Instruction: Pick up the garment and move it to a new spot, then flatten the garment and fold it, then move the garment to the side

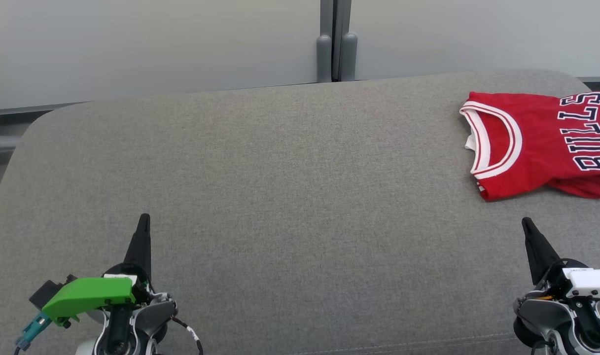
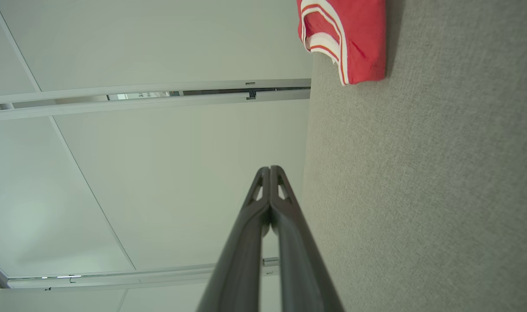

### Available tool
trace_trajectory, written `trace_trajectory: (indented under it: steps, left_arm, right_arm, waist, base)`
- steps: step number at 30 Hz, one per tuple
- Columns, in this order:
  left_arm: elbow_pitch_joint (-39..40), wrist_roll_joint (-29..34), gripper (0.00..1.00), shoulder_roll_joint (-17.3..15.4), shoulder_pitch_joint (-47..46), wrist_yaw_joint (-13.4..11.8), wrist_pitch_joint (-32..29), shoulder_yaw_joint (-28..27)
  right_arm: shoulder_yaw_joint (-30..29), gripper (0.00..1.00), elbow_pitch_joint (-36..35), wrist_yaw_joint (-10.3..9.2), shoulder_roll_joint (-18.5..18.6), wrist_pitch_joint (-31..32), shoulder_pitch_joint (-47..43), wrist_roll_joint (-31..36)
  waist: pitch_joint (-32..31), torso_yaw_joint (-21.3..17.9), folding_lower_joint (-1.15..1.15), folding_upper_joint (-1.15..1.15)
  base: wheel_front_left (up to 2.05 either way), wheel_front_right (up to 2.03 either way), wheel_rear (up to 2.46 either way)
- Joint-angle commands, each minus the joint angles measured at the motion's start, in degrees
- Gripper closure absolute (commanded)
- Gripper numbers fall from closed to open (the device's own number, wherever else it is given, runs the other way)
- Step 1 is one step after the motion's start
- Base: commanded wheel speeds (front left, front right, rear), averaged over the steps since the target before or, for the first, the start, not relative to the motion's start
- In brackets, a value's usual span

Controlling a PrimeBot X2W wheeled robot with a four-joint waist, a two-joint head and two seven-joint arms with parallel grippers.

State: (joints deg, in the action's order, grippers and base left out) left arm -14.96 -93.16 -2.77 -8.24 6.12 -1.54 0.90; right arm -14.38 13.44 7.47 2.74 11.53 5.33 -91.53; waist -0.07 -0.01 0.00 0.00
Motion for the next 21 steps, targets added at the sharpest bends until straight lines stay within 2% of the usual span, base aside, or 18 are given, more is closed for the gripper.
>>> trace_trajectory:
  steps: [1,21]
  left_arm:
    - [0.2,-0.2,1.0,0.0,-0.8,0.4,-0.3,-0.2]
    - [0.2,-0.2,1.0,0.0,-0.8,0.4,-0.2,-0.2]
  right_arm:
    - [-0.2,1.0,0.1,0.04,0.3,0.3,0.6,-0.2]
    - [-0.2,1.0,0.1,0.04,0.3,0.3,0.6,-0.2]
  waist:
    - [0.0,0.0,0.0,0.0]
    - [0.0,0.0,0.0,0.0]
  base:
    - [0.0,0.0,0.0]
    - [0.0,0.0,0.0]
